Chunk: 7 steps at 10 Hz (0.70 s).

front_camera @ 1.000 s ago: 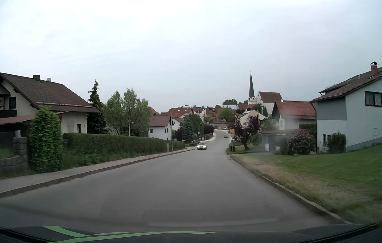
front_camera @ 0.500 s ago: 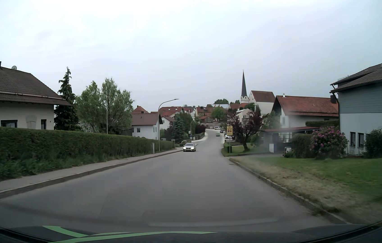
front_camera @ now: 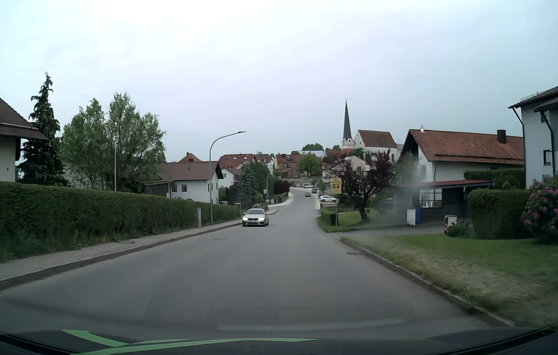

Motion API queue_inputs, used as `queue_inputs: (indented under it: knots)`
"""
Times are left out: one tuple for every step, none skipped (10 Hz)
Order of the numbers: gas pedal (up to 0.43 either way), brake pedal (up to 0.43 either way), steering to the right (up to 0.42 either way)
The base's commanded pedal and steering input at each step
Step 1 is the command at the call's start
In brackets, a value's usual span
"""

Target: Follow the waypoints while adhering to traffic rules and regulations

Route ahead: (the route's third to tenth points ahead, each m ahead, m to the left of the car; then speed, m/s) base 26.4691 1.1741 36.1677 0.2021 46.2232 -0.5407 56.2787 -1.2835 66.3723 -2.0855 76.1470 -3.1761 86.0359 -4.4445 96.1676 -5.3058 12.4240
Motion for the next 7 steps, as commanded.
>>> queue_inputs:
  knots:
    - [0.0, 0.067, 0.017]
    - [0.0, 0.061, 0.016]
    - [0.0, 0.067, 0.016]
    - [0.0, 0.067, 0.015]
    - [0.0, 0.061, 0.015]
    - [0.0, 0.055, 0.014]
    - [0.0, 0.061, 0.014]
